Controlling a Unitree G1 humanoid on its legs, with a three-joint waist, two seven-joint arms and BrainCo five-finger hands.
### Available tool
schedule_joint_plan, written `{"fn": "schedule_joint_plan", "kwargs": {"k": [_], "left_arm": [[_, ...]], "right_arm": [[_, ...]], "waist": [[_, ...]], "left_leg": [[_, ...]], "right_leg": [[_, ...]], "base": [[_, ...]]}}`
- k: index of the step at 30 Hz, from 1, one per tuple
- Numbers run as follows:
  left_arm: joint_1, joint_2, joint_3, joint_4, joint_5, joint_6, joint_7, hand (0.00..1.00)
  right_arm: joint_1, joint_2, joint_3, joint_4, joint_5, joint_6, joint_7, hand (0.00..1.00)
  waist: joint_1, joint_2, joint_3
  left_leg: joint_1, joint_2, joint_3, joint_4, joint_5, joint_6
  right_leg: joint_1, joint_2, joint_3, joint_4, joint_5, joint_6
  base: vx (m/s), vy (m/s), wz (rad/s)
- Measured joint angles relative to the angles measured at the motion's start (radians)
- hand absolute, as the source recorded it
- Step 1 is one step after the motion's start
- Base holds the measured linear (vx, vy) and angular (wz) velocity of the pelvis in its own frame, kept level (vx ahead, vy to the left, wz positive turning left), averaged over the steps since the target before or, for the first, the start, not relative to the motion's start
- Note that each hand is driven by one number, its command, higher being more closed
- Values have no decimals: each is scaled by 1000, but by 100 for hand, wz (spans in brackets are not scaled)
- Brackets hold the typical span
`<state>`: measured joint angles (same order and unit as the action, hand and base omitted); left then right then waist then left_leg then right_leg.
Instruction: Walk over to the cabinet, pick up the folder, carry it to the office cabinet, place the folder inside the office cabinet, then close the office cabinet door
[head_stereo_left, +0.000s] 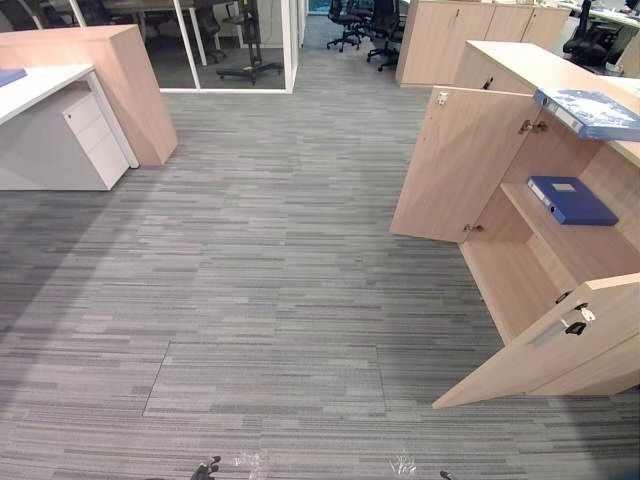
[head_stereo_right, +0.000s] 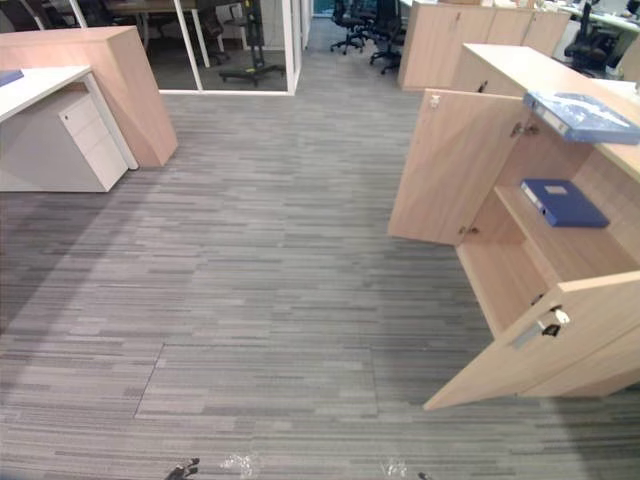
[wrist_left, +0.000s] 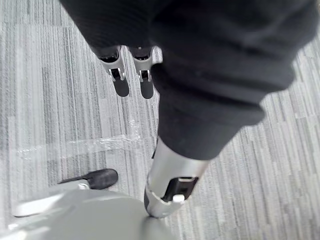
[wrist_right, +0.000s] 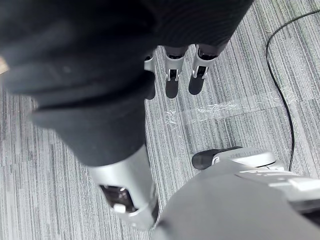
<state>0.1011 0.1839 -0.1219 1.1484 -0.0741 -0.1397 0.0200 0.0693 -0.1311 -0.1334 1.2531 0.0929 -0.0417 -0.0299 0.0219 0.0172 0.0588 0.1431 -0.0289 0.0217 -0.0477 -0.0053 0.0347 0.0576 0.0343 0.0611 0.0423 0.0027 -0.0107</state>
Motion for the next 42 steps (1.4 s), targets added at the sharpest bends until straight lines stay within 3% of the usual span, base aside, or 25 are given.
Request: {"fn": "schedule_joint_plan", "kwargs": {"k": [6,9,13,26,31,33,42], "left_arm": [[-5,-2,7,0,-13,-6,-26,0],[-8,-2,7,0,30,-7,-25,0],[-13,-5,7,-1,75,-19,-15,0],[-13,-12,1,-21,151,-27,22,0],[-15,-12,-21,-22,193,-44,56,0],[-15,-12,-23,-22,203,-46,64,0],[-15,-14,-14,-22,175,-46,66,0]], "right_arm": [[-4,-1,4,-1,0,0,-4,0],[-5,0,4,-3,4,-2,-10,0],[-5,-1,3,-3,5,-24,-23,0],[-3,8,-39,-5,42,-24,-35,0],[5,8,-33,-40,-137,-24,-97,0],[5,8,-33,-40,-144,-23,-96,0],[5,8,-40,-30,-36,-23,-76,0]], "waist": [[-1,2,1],[-4,3,1],[-4,7,4],[-3,12,5],[-5,18,6],[-5,18,6],[-3,14,8]], "left_leg": [[7,10,23,-10,-2,-12],[14,14,28,-17,0,-13],[15,16,30,-17,-3,-14],[17,18,20,-7,-11,-20],[15,18,20,-9,-10,-19],[16,18,20,-9,-8,-16],[16,18,20,-8,-11,-15]], "right_leg": [[-6,8,25,0,-3,3],[-4,13,30,-1,-4,2],[-4,20,33,0,-4,-4],[-1,17,28,15,-18,-1],[-4,18,28,11,-18,0],[-3,21,28,9,-18,-1],[-1,21,28,9,-16,-4]], "base": [[-11,4,-10],[11,-1,-8],[0,0,0],[-10,2,2],[0,0,0],[0,0,0],[0,0,0]]}}
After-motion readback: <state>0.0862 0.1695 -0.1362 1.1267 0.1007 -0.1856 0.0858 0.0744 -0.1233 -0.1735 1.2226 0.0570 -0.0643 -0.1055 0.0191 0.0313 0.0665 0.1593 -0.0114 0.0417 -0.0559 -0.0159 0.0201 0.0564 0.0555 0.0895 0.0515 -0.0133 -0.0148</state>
